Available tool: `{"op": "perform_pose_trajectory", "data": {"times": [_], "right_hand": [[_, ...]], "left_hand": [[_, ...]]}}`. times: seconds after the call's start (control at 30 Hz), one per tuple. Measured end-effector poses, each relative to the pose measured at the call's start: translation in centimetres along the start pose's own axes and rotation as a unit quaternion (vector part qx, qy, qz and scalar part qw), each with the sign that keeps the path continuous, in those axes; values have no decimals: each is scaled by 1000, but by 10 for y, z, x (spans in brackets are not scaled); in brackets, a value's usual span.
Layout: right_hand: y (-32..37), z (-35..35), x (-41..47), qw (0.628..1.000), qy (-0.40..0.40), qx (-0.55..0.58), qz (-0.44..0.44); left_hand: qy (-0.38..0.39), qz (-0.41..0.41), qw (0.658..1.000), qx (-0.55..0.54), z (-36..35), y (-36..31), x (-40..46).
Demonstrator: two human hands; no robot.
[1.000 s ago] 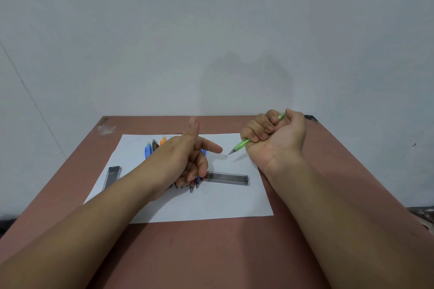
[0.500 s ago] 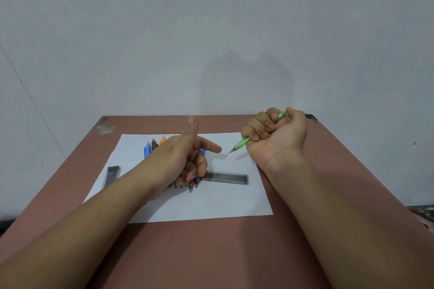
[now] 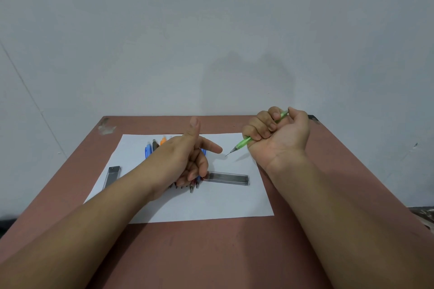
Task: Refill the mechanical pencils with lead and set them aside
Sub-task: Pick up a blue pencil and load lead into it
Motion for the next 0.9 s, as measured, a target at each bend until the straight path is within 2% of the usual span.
{"op": "perform_pose_trajectory", "data": {"times": [0.9], "right_hand": [[2,0,-2,1000,-9,-2,4]], "left_hand": [[-8,7,999,-31,1,1,0]]}}
Point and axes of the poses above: each hand's wrist, its own x-axis towards the middle knuckle, its own z-axis out of the back of the hand, y = z × x, the point moved 1 cm from there along x, towards the middle knuckle, and after that the axes turned 13 degrees about x, right-handed, at the moved point
